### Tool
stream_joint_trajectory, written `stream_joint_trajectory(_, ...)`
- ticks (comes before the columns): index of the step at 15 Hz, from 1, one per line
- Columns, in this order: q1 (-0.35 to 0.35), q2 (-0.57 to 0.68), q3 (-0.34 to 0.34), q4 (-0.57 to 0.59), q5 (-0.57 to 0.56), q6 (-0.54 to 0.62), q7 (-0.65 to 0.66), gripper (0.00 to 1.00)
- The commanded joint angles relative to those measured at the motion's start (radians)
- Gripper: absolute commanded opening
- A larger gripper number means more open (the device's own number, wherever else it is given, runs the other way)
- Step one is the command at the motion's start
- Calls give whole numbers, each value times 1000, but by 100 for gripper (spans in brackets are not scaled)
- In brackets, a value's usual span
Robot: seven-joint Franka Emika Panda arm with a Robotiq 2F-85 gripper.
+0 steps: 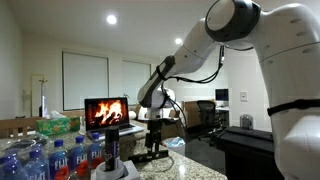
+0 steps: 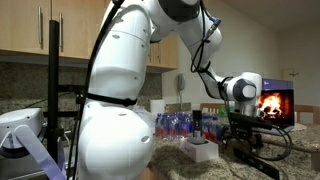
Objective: Pick up the marker, seal tape and remote and put them on the box
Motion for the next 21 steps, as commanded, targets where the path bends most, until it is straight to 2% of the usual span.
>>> stream_joint_trajectory(1,11,78,-7,85,-37,-82,42,100)
stream_joint_trajectory(7,0,196,3,217,-29,-176,34,100)
stream_joint_trajectory(14,-34,151,-7,262,17,-104,53,100)
stream_joint_trajectory(17,-49,195,-16,322,21,-138,60,100)
stream_joint_trajectory(21,-60,202,-5,312,25,-167,24,100)
